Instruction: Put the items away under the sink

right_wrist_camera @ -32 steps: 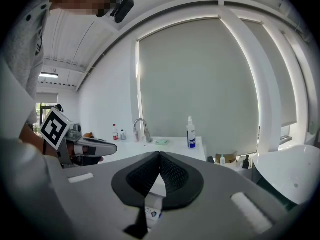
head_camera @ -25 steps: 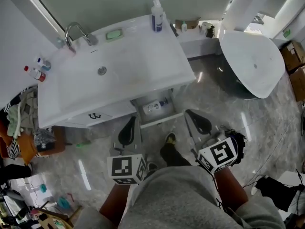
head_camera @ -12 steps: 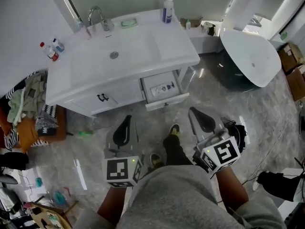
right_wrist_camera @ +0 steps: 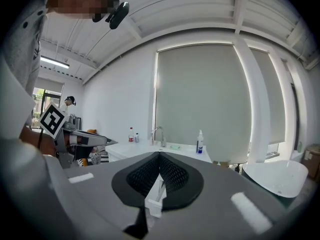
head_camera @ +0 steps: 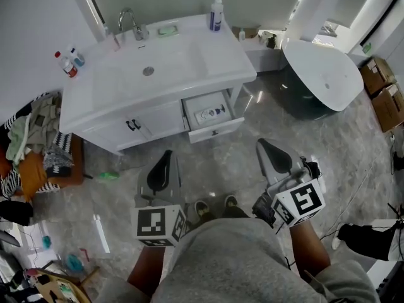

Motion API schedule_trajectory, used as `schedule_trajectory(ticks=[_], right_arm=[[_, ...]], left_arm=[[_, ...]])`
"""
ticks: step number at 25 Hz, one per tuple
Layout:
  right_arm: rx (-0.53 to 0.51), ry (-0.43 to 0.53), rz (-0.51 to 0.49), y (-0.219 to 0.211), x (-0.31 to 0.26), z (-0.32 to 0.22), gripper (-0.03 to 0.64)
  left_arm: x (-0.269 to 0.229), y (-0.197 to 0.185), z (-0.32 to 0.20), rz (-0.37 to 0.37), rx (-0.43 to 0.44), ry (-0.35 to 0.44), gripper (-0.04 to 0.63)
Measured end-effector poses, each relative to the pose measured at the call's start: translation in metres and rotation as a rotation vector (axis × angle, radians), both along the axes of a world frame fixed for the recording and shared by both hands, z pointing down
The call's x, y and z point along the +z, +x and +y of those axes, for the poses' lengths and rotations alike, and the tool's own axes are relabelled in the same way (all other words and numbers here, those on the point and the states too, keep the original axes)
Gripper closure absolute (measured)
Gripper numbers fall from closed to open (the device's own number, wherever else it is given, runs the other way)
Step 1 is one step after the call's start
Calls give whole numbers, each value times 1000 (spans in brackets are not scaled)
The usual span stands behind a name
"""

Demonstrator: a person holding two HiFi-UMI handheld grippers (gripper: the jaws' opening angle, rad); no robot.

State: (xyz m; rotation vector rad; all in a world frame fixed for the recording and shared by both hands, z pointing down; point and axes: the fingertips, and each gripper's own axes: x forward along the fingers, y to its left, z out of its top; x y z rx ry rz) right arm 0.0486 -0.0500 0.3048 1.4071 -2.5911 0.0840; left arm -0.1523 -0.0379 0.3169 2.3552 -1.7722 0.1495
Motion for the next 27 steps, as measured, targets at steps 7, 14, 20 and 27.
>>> schedule_trajectory(ticks=[7,14,20,27], right_arm=[[37,8,30,16,3,5,617],[55,2,28,24,6,10,617],[57,4,26,23,9,13,617],[61,-8,15,26,13,17,617]], left_arm=[[-1,8,3,1,16,5,583],[4,17,5,-10,37,-6,583],[6,23,6,-30,52,-8,583],[1,30,11,-15,78,-9,583]])
